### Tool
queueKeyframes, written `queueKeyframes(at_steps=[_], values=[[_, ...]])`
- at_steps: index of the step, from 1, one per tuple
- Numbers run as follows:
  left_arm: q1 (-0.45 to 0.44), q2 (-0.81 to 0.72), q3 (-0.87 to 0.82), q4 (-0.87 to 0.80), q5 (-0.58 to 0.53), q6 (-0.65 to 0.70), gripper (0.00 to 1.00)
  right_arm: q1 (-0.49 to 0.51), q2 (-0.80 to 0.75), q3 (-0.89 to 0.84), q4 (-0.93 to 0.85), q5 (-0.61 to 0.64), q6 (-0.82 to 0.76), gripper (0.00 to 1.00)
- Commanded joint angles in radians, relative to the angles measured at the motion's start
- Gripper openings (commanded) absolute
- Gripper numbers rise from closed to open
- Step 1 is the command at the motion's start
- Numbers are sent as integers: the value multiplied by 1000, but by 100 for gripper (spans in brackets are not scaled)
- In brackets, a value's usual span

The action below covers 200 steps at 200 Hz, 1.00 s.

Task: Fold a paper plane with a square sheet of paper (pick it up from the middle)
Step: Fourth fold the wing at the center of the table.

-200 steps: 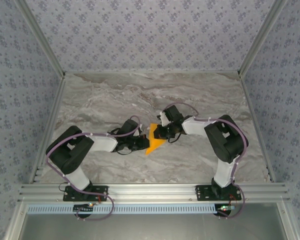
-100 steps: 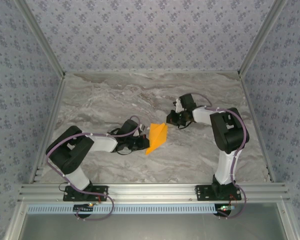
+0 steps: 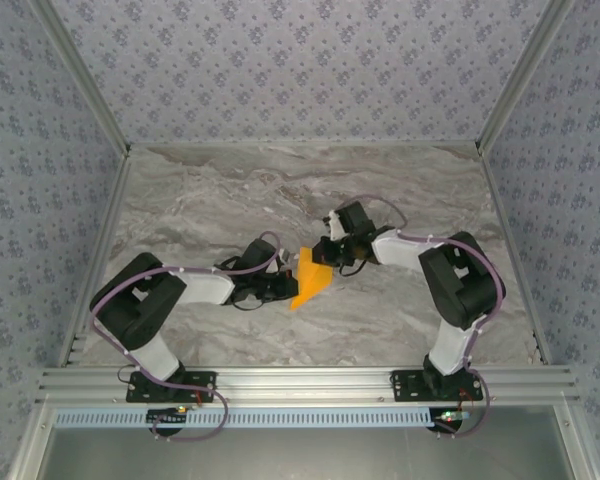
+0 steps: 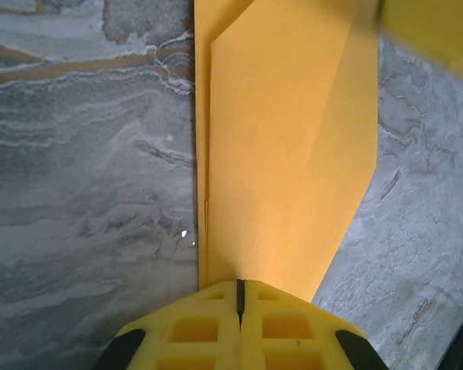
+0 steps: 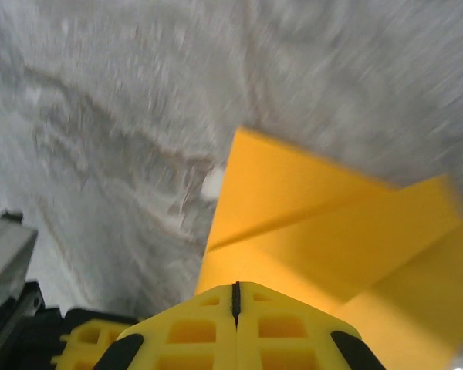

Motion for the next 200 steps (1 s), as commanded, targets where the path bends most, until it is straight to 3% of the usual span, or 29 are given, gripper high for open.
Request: queueKeyframes(at_steps=[1, 33, 101, 156, 200], values=[[-4, -5, -37, -149, -53, 27, 0, 17, 53, -13, 51, -29, 52, 7], [-4, -1, -43, -151, -50, 27, 0, -11, 92, -1, 30, -9, 21, 6], [-8, 17, -43, -141, -39, 21, 0, -175, 122, 92, -62, 63, -38, 6], [-12, 9, -31, -131, -39, 17, 0, -49, -35, 16, -48, 111, -8, 5], [-13, -4, -26, -122, -35, 19, 0, 40, -10, -47, 55, 35, 58, 6]])
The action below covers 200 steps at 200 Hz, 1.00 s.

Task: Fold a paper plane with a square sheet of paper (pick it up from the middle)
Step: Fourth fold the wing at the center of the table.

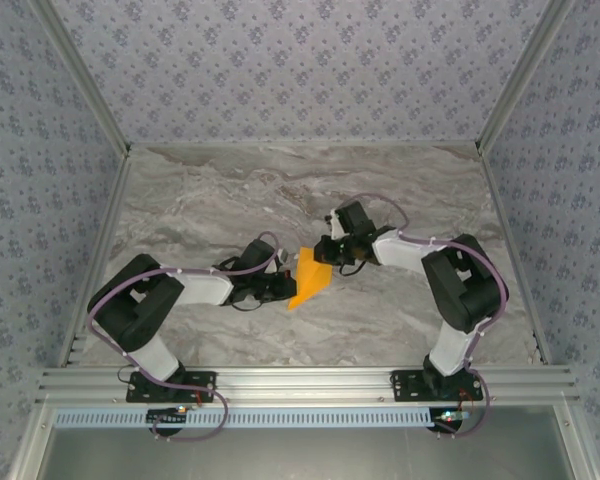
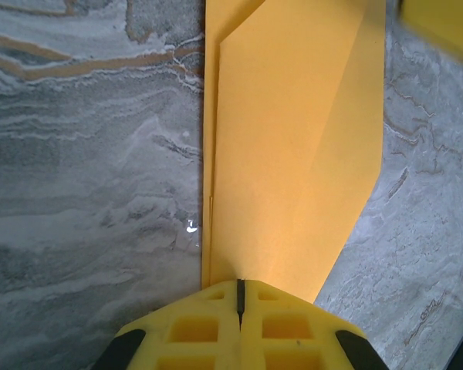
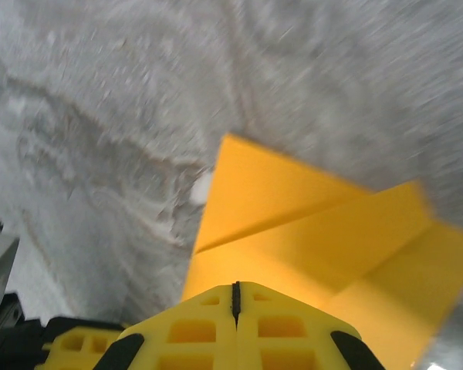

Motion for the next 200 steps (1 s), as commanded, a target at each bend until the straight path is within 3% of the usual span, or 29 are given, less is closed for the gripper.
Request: queueKeyframes(at_steps=[1, 79, 121, 200], values=[[-10, 8, -19, -110, -24, 12, 0, 21, 24, -35, 60, -43, 58, 6], [-9, -98, -4, -59, 41, 39, 0, 30, 112, -1, -37, -18, 26, 6], [-10, -141, 60, -92, 77, 32, 17, 29, 135, 7, -84, 7, 10, 6], [-25, -66, 59, -122, 102, -74, 20, 37, 163, 15, -99, 13, 20, 6]])
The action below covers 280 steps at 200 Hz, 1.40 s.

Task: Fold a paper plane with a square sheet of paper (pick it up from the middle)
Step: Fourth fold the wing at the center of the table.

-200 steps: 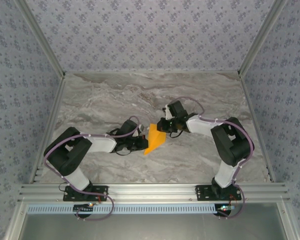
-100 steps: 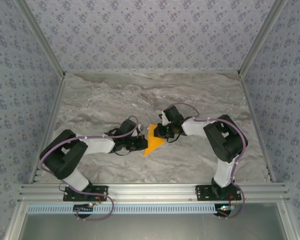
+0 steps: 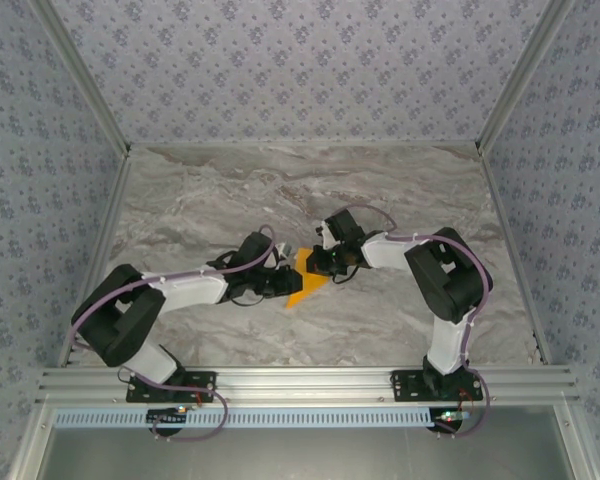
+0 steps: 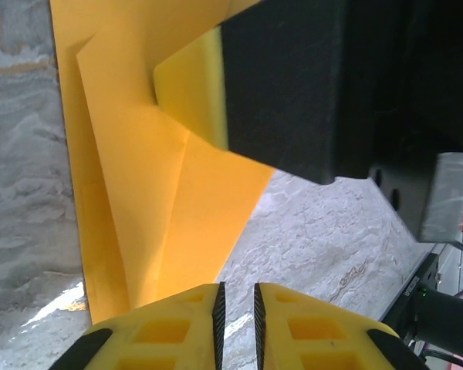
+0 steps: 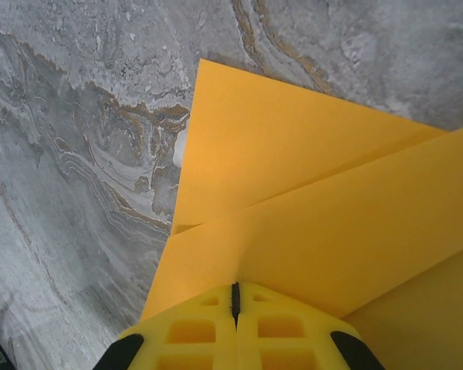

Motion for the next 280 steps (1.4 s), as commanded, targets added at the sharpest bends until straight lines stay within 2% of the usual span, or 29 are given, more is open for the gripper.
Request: queueKeyframes(at_steps=[1, 131, 198, 280], values=[[-16, 33, 12, -31, 26, -44, 20, 8, 61, -11, -93, 63, -13, 6], [-30, 76, -57, 24, -5, -96, 20, 16, 20, -43, -75, 25, -18, 6], [-31, 36, -39, 56, 8, -78, 20, 24, -77, -52, -25, -24, -23, 7], [-30, 31, -1, 35, -43, -43, 21, 32, -65, -70, -18, -12, -19, 6]])
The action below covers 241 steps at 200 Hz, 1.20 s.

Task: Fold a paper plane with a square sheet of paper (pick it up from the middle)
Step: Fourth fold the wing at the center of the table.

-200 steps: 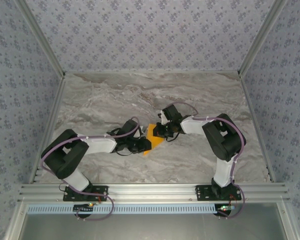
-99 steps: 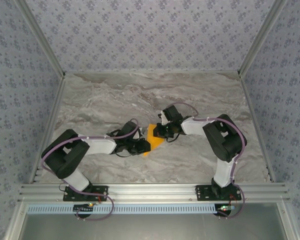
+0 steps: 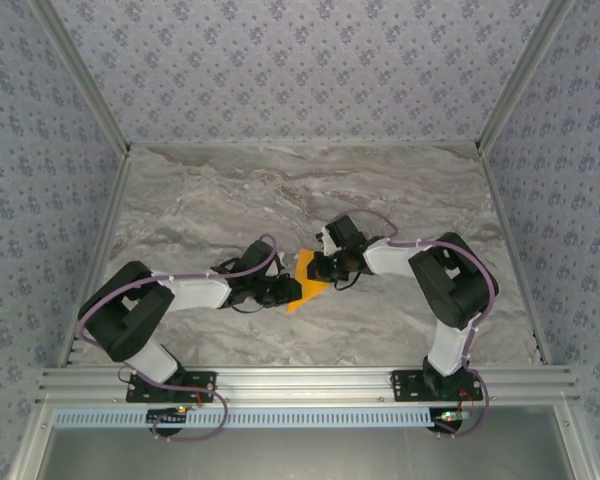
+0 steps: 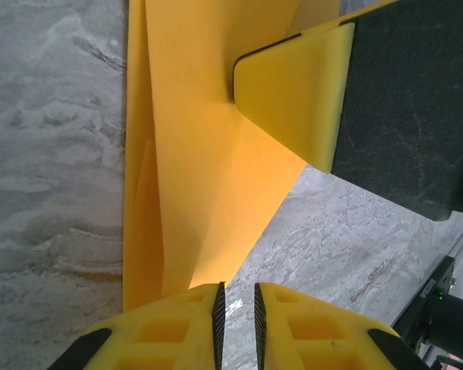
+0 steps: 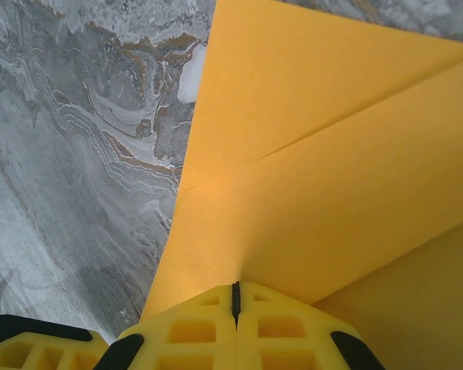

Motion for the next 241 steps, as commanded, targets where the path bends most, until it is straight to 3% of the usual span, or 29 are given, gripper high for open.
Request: queueKeyframes(at_steps=[1, 152, 241], values=[[-6, 2, 44, 0, -25, 28, 20, 8, -11, -7, -25, -3, -17, 6], [-6, 49, -22, -5, -1, -17, 19, 11, 19, -14, -54, 26, -17, 7], [-7, -2, -75, -101, -31, 2, 10, 11, 31, -14, -77, 41, -23, 6]])
